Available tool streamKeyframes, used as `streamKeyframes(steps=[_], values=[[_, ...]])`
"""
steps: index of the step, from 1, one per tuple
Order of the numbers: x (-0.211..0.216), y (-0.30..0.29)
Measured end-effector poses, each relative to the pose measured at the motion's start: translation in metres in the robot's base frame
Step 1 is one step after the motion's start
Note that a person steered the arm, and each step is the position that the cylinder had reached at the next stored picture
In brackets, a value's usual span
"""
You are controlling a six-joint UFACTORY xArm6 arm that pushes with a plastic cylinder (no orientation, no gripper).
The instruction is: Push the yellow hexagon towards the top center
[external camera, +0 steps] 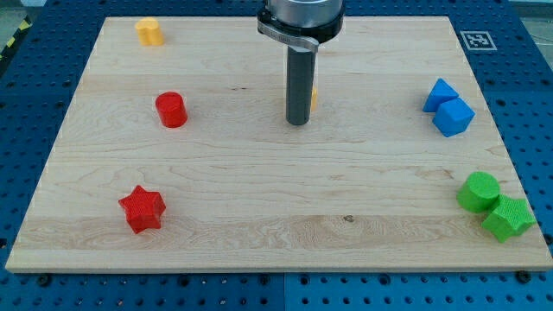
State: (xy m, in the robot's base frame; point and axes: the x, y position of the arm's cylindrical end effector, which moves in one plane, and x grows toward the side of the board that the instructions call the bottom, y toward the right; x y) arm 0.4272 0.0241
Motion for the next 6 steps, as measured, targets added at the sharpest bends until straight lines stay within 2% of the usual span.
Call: streamKeyframes(steps=[1,3,5,6], values=[[0.026,0.003],[-0.054,-0.002],[-0.015,0.005],[-0.039,0.005]])
